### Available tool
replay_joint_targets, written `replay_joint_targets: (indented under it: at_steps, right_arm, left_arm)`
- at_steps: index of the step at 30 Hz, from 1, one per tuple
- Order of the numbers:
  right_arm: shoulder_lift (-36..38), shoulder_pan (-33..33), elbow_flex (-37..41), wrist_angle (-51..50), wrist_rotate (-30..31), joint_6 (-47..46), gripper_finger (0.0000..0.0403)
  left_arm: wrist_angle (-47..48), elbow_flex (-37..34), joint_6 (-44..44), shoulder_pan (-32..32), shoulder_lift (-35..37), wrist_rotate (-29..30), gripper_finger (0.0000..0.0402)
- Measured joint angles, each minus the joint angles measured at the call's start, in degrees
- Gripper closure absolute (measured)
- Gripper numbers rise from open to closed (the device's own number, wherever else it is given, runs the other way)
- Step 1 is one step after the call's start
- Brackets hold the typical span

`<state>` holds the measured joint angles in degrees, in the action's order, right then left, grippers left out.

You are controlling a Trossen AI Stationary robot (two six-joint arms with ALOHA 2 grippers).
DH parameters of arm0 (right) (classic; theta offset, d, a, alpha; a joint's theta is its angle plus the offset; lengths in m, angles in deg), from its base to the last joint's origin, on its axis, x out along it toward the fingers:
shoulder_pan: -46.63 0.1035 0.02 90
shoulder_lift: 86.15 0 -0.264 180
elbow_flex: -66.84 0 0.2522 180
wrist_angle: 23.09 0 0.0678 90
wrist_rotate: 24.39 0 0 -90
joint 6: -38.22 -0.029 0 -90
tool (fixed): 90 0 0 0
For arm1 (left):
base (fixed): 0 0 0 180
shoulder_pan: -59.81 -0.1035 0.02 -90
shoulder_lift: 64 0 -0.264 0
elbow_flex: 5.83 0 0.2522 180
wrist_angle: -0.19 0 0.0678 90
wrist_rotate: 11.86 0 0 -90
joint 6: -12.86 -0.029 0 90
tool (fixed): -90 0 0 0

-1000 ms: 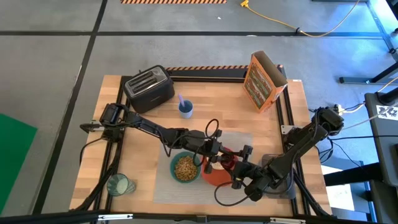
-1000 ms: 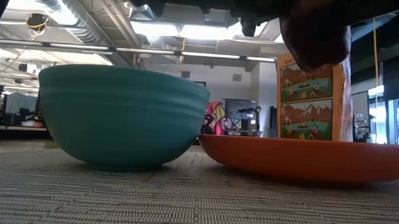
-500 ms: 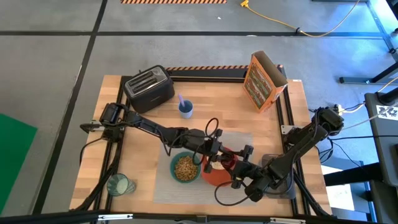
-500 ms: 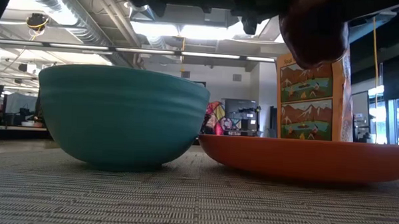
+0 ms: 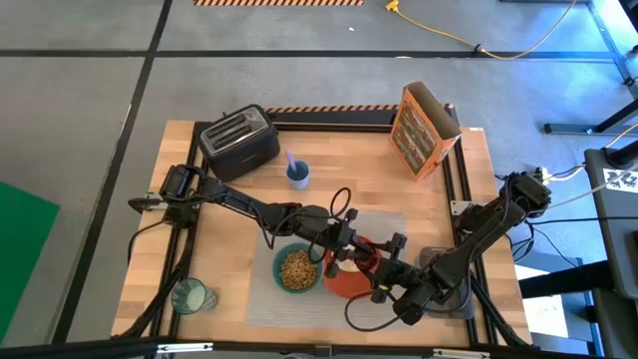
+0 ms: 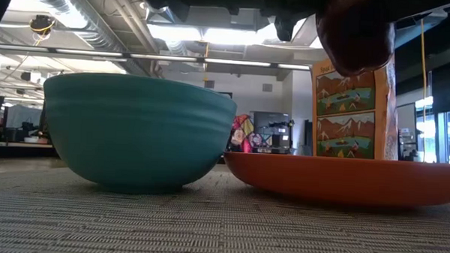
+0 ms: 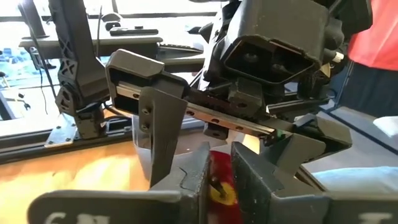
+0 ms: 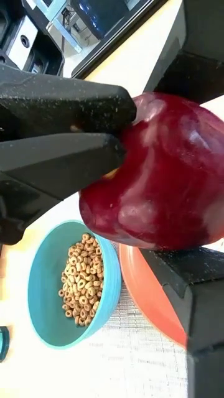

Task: Arrange a breakfast setting
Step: Put the red apple on the orange plate

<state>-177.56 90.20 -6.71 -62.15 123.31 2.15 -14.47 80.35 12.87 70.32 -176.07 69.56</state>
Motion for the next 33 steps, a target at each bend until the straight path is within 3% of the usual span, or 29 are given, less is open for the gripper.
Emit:
replay_joint_targets:
  at_steps: [9, 17, 26, 33]
  right_arm:
    - [0.00, 0.00, 0.00, -0.02, 0.02, 0.01, 0.0113]
    - [0.17, -0.15, -0.02, -0.24, 2.59, 0.12, 0.0113]
    - [0.17, -0.20, -0.16, -0.33, 2.62, 0.34, 0.0113]
    - [0.25, -0.21, -0.22, -0.37, 2.78, 0.28, 0.0113]
  left_arm:
    - [0.17, 0.00, 1.43, 0.13, 0.05, -0.22, 0.0335]
    - [6.60, -0.09, 1.43, 0.44, 3.90, 0.42, 0.0347]
    - [7.53, -0.09, 0.93, 0.72, 4.26, 3.10, 0.0340]
    - [6.57, -0.13, -3.29, 0.79, 4.48, 9.31, 0.0336]
